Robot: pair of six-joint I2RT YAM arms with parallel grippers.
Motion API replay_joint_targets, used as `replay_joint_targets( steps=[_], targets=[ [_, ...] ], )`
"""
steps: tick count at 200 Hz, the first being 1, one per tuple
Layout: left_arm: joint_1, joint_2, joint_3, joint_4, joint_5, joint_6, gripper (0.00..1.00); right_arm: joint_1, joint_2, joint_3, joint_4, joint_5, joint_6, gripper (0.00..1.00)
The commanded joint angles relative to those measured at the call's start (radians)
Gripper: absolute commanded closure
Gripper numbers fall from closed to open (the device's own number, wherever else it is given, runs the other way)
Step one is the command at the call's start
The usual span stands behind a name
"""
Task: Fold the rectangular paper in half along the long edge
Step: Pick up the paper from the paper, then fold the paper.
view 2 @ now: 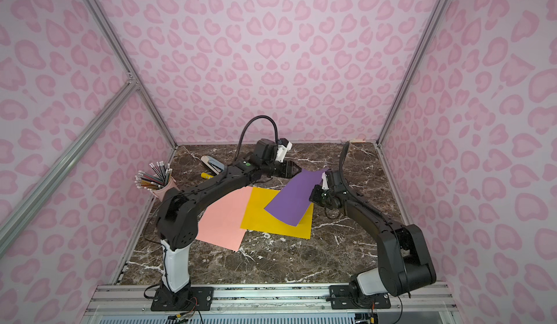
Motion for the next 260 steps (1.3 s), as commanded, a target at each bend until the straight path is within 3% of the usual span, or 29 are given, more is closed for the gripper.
replay_joint_targets(
  steps=[1,14,25,37,59,90,117,151,187,260],
  targets=[
    [-0.002,-0.158,-0.111,0.045,-0.015,0.034,0.48,-0.022,-0.070,0.019,-0.052,-0.268,-0.150,1.00],
    [-0.004,-0.278,-0.241,0.074,-0.025,0.020,0.49,0.010,-0.113,0.039,-0.123,-0.294,-0.228,1.00],
    [-0.005,-0.383,-0.353,0.097,-0.042,0.002,0.51,0.060,-0.149,0.054,-0.188,-0.247,-0.266,1.00],
    [-0.009,-0.485,-0.471,0.119,-0.061,-0.016,0.56,0.098,-0.189,0.044,-0.221,-0.190,-0.260,1.00],
    [-0.026,-0.636,-0.639,0.137,-0.080,-0.041,0.67,0.105,-0.254,-0.026,-0.236,-0.244,-0.248,1.00],
    [-0.060,-0.758,-0.792,0.123,-0.140,-0.066,0.79,0.103,-0.326,-0.127,-0.278,-0.194,-0.225,1.00],
    [-0.081,-0.809,-0.886,0.142,-0.163,-0.108,0.87,0.100,-0.281,-0.181,-0.298,-0.141,-0.204,1.00],
    [-0.125,-0.742,-0.901,0.156,-0.194,-0.113,0.96,0.082,-0.174,-0.179,-0.264,-0.094,-0.190,1.00],
    [-0.155,-0.602,-0.881,0.169,-0.263,-0.110,0.96,0.066,-0.100,-0.105,-0.278,-0.031,-0.202,1.00],
    [-0.193,-0.298,-0.829,0.191,-0.265,-0.074,0.96,0.061,0.001,-0.084,-0.292,-0.009,-0.225,1.00]
  ],
)
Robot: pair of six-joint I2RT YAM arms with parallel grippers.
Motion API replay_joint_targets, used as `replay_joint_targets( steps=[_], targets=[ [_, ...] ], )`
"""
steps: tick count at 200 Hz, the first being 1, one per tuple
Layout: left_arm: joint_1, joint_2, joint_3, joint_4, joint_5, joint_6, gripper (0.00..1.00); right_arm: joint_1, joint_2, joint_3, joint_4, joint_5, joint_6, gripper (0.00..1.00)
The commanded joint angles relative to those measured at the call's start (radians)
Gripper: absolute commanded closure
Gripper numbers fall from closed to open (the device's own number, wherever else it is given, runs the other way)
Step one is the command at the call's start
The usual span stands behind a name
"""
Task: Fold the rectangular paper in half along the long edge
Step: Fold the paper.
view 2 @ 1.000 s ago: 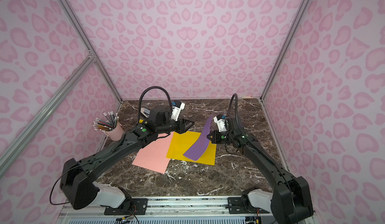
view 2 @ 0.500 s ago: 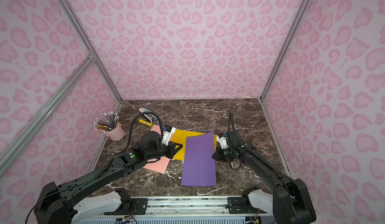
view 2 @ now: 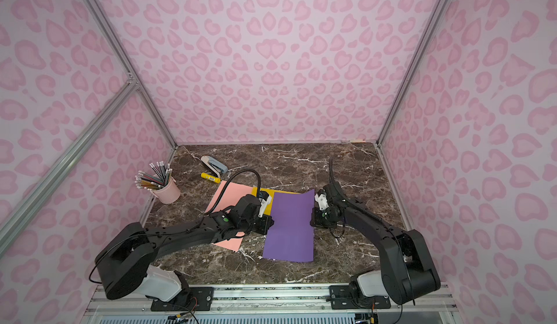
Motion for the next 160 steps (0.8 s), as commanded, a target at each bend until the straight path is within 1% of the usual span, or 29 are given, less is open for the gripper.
replay_joint_targets(
  steps=[1,55,109,160],
  targets=[
    [-0.005,0.062,0.017,0.042,-0.025,0.024,0.96,0.000,0.006,0.014,-0.007,0.022,-0.003,1.00],
    [-0.011,0.123,0.013,0.036,-0.044,0.037,0.96,0.001,0.017,0.045,-0.026,0.001,-0.008,1.00],
    [-0.046,0.194,0.020,0.035,-0.053,0.014,0.96,0.013,0.039,0.058,-0.009,-0.093,0.014,1.00],
    [-0.076,0.217,0.016,0.041,-0.058,-0.007,0.96,0.026,0.028,0.068,0.063,-0.211,0.082,1.00]
  ],
)
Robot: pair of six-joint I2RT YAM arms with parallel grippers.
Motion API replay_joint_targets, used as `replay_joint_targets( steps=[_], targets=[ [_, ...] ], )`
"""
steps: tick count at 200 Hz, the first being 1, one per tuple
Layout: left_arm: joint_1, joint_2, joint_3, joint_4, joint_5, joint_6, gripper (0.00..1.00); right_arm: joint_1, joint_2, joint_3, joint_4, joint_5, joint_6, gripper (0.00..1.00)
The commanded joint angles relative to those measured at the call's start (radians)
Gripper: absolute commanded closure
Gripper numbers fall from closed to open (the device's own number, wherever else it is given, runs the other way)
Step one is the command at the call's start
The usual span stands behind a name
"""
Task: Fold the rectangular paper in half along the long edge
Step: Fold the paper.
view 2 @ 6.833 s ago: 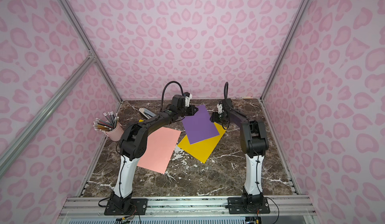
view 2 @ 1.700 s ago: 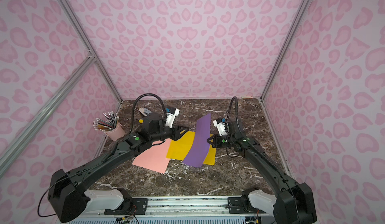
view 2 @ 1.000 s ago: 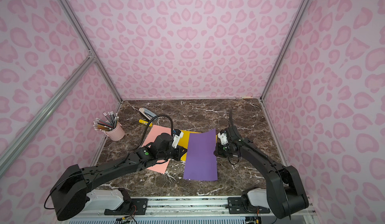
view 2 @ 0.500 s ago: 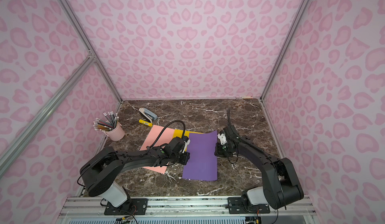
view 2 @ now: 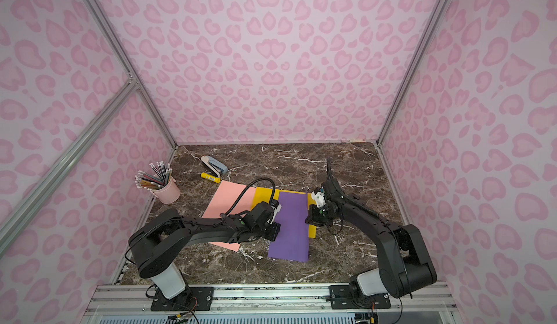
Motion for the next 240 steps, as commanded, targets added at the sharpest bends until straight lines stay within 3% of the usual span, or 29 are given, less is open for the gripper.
replay_joint_targets(
  steps=[1,89,240],
  targets=[
    [-0.009,0.018,-0.004,-0.058,-0.005,-0.020,0.96,0.010,-0.005,0.022,0.056,-0.083,0.048,1.00],
    [-0.021,-0.002,0.005,-0.045,0.003,-0.047,0.96,0.083,0.110,0.026,0.269,-0.159,0.180,1.00],
    [-0.022,-0.108,-0.018,0.004,0.010,-0.086,0.96,0.196,0.291,0.032,0.396,-0.149,0.208,1.00]
  ],
)
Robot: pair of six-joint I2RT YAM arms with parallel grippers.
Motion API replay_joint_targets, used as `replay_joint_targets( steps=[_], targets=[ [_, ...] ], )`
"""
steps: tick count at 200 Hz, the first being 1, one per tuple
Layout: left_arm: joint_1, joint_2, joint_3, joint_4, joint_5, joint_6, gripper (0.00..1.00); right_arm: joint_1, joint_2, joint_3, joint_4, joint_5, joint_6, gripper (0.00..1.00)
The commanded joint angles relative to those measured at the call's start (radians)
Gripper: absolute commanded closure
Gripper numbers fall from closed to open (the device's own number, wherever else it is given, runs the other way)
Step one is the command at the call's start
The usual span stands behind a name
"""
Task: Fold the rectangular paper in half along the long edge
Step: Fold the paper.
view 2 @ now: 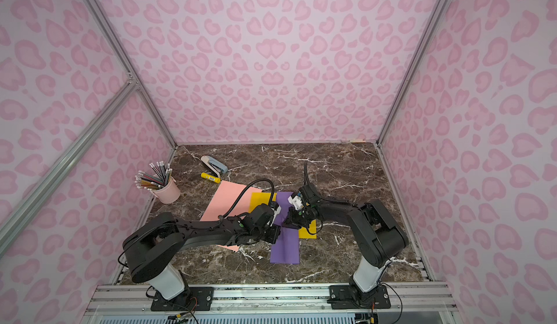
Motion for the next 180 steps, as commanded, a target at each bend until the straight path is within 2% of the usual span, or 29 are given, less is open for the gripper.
replay_joint_targets(
  steps=[1,78,132,180],
  targets=[
    [0.003,-0.038,-0.003,0.040,0.001,-0.015,0.96,0.003,0.011,0.014,0.038,0.001,0.013,1.00],
    [0.022,-0.105,-0.068,-0.018,-0.056,-0.042,0.96,0.006,0.048,0.073,0.028,0.010,0.014,1.00],
    [0.055,-0.198,-0.116,-0.025,-0.061,-0.051,0.96,0.025,0.074,0.059,0.013,0.036,-0.002,1.00],
    [0.055,-0.184,-0.102,-0.032,-0.057,-0.044,0.96,0.037,0.086,0.062,-0.004,0.074,-0.004,1.00]
  ],
)
